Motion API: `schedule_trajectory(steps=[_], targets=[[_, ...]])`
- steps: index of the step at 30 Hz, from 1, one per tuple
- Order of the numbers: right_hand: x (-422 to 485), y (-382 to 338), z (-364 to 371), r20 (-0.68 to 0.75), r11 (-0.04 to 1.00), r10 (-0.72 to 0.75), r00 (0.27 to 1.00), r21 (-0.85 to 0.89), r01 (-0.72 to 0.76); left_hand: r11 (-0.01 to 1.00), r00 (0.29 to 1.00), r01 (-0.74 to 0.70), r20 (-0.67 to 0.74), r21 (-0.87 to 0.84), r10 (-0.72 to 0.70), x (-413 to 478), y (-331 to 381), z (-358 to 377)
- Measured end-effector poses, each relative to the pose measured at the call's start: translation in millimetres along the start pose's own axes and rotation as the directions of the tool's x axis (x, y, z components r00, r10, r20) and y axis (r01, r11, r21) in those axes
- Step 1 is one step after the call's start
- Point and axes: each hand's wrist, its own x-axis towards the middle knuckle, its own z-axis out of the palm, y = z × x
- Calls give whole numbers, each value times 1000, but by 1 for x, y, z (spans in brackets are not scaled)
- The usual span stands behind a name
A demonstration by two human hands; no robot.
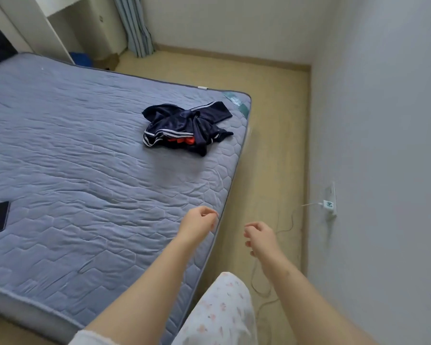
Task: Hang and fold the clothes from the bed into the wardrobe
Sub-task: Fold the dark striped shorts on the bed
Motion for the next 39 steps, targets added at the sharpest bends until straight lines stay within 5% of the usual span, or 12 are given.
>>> schedule_trajectory(steps=[15,25,33,39], targets=[[285,-239,25,128,984,-71,989,-151,90,991,988,71,-127,-114,-85,276,177,-46],[406,-339,88,324,941,-61,944,-297,163,936,933,148,-270,-319,-239,388,224,-100],[538,-378,146,501,835,134,855,-521,175,849,743,288,-456,-443,-490,494,217,-113],[624,-383,175,504,741,235,831,-647,182,706,585,467,-413,-533,-698,564,186,-92]])
